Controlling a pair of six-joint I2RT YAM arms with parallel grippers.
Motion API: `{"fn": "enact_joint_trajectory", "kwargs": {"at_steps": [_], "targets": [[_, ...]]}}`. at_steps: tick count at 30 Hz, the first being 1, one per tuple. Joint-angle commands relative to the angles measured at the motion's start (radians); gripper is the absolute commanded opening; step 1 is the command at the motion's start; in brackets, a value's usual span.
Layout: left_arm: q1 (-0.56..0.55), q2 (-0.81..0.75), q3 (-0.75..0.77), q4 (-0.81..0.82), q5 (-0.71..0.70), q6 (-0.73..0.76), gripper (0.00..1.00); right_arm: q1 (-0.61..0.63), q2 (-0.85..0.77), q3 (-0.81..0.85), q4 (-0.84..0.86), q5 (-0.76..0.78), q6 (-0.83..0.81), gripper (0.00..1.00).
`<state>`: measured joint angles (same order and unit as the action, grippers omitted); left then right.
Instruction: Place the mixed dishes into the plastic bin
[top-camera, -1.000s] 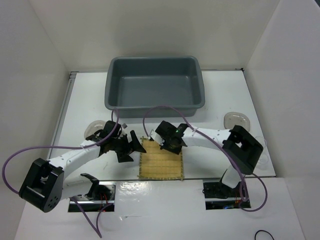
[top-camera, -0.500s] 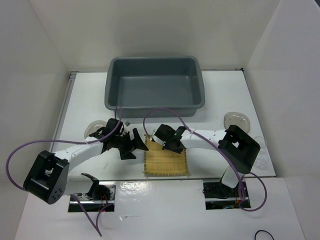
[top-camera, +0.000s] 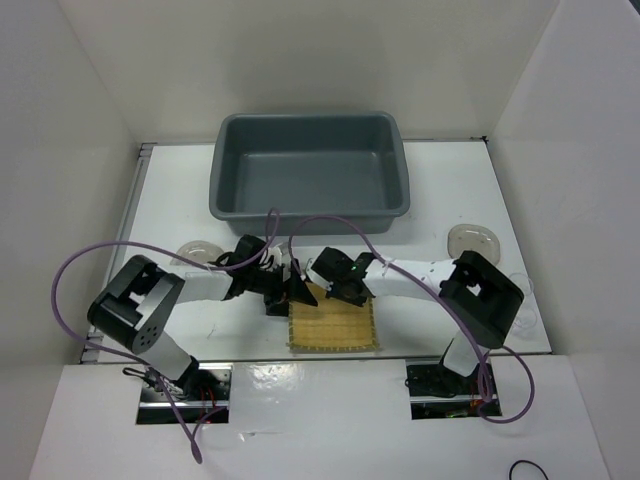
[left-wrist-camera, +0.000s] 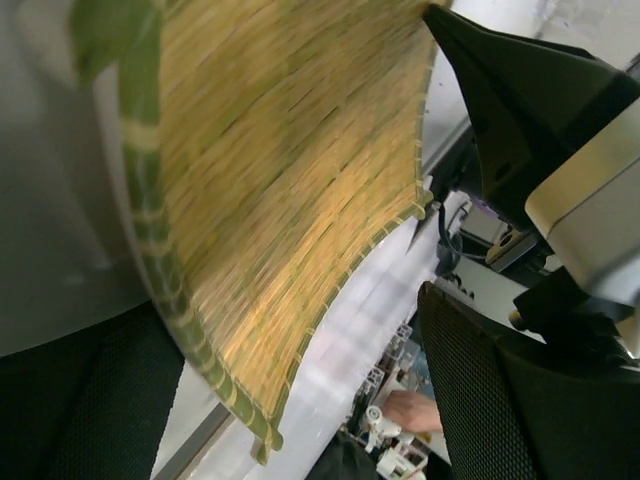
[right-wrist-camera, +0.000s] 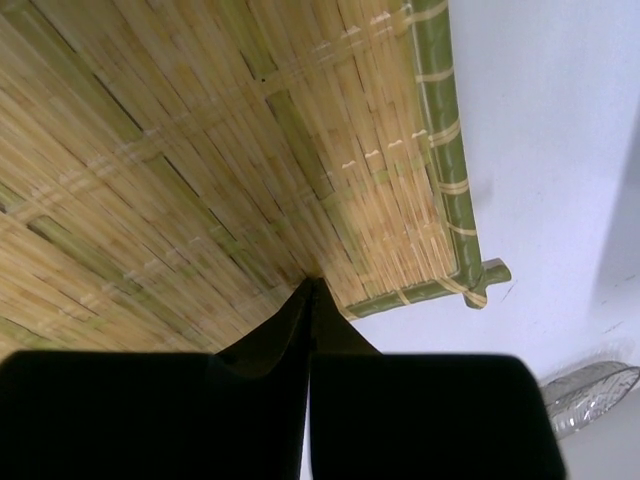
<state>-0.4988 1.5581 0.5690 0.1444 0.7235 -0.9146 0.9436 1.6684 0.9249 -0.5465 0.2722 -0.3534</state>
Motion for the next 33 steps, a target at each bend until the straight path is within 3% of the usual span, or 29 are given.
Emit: {"fn": "enact_joint_trajectory", "kwargs": {"at_steps": [1, 4, 8, 10, 12, 13, 15, 21, 24, 29, 33], "targets": [[-0.024, 0.066, 0.025, 0.184, 0.082, 0.056, 0.96, 0.0, 0.053, -0.054, 0.069, -0.149, 0.037, 0.0], [-0.049, 0.118, 0.025, 0.297, 0.117, 0.046, 0.93, -0.011, 0.053, -0.054, 0.069, -0.171, 0.037, 0.0], [-0.092, 0.132, 0.034, 0.366, 0.131, 0.023, 0.78, -0.055, 0.044, -0.054, 0.069, -0.198, 0.037, 0.0], [-0.104, 0.132, 0.034, 0.366, 0.131, 0.023, 0.62, -0.083, 0.025, -0.054, 0.069, -0.208, 0.028, 0.0], [-0.104, 0.132, 0.045, 0.331, 0.131, 0.032, 0.37, -0.109, 0.016, -0.054, 0.069, -0.218, 0.028, 0.0], [-0.104, 0.132, 0.054, 0.308, 0.131, 0.033, 0.17, -0.118, 0.007, -0.054, 0.069, -0.218, 0.028, 0.0], [-0.104, 0.132, 0.054, 0.267, 0.11, 0.045, 0.01, -0.133, 0.007, -0.054, 0.069, -0.218, 0.028, 0.0], [-0.125, 0.094, 0.097, 0.078, 0.073, 0.088, 0.0, -0.19, -0.05, -0.054, 0.105, -0.108, 0.047, 0.0], [-0.135, -0.01, 0.158, -0.15, 0.025, 0.128, 0.0, -0.25, -0.145, -0.054, 0.141, 0.05, 0.07, 0.0], [-0.13, -0.248, 0.343, -0.422, -0.016, 0.174, 0.0, -0.466, -0.451, 0.046, 0.094, 0.082, 0.036, 0.0], [-0.074, -0.29, 0.547, -0.572, 0.036, 0.174, 0.0, -0.508, -0.649, 0.063, 0.017, 0.07, 0.056, 0.0]]}}
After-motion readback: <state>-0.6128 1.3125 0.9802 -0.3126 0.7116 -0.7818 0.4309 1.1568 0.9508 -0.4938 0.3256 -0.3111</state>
